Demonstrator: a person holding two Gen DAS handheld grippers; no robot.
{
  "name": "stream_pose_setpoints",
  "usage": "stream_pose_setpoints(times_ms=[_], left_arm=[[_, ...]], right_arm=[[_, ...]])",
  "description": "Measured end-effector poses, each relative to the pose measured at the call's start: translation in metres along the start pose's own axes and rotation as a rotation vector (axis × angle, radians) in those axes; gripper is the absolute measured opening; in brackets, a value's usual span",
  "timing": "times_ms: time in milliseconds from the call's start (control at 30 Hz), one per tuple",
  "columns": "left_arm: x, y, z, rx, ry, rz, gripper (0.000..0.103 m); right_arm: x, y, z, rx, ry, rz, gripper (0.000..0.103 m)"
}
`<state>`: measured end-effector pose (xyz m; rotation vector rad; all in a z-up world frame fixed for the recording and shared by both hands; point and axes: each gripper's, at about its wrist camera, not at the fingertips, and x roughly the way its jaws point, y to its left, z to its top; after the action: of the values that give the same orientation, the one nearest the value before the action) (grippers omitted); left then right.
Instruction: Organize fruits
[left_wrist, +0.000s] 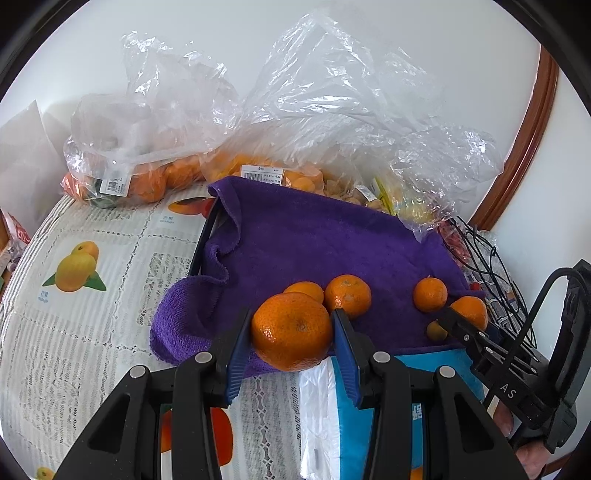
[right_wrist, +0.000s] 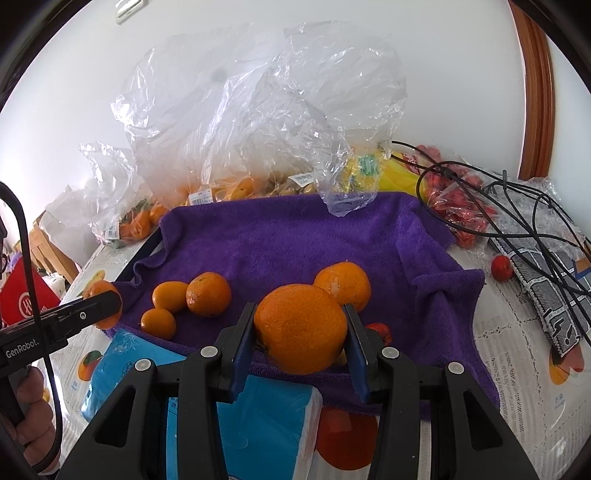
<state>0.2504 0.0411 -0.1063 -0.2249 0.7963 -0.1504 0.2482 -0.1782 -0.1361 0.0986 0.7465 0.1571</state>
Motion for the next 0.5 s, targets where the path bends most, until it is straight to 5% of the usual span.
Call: stream_pose_setpoints(times_ms=[500], left_arm=[[0.0029, 0.0058, 0.001, -0.025, 0.0, 0.003, 0.041]], right_arm=[[0.0036, -0.0034, 0.0002, 0.01, 0.024, 0.009, 0.045]])
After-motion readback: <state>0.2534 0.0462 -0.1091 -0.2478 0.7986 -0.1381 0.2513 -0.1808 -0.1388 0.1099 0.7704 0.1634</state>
